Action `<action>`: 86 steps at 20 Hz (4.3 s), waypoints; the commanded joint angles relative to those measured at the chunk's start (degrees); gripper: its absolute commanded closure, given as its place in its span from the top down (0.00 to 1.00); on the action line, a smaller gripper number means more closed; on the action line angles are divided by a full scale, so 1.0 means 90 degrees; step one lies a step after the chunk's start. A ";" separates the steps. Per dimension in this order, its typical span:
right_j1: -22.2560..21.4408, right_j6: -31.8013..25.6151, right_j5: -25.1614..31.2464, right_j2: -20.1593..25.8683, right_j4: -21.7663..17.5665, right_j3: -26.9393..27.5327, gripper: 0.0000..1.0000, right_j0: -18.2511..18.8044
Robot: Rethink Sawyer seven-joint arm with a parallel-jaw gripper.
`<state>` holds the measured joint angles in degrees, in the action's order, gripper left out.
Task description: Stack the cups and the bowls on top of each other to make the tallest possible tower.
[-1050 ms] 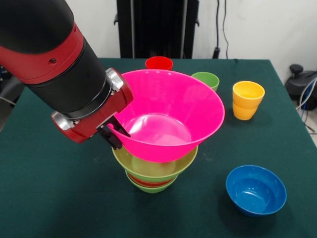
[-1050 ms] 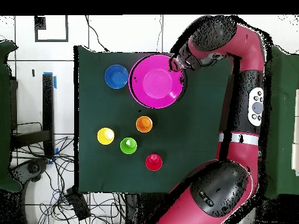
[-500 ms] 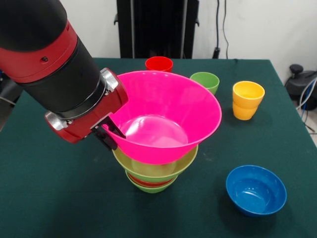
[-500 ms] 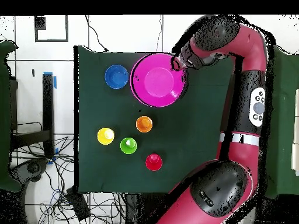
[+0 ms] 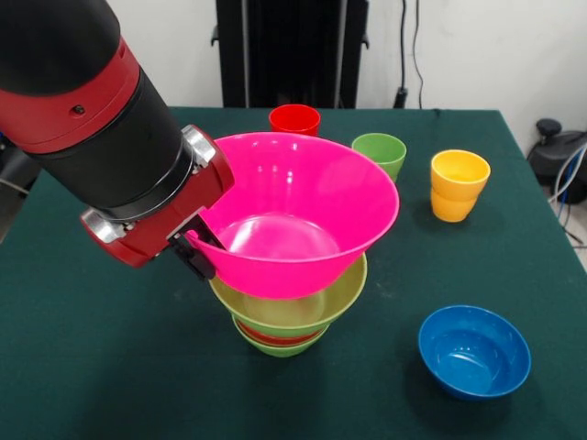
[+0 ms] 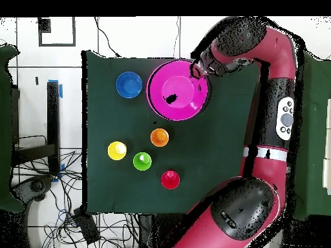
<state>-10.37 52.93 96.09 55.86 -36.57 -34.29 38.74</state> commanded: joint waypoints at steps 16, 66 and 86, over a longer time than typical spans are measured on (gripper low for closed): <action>0.0115 -0.1937 -0.0034 -0.0242 -0.0251 -0.0026 0.00 -0.0093; 0.0128 -0.1531 -0.0276 -0.0281 -0.0012 -0.0403 0.00 -0.0023; 0.0182 -0.1346 -0.0524 -0.0246 0.0156 -0.0573 0.00 0.0027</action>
<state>-10.31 52.57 95.52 55.84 -35.72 -35.41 38.97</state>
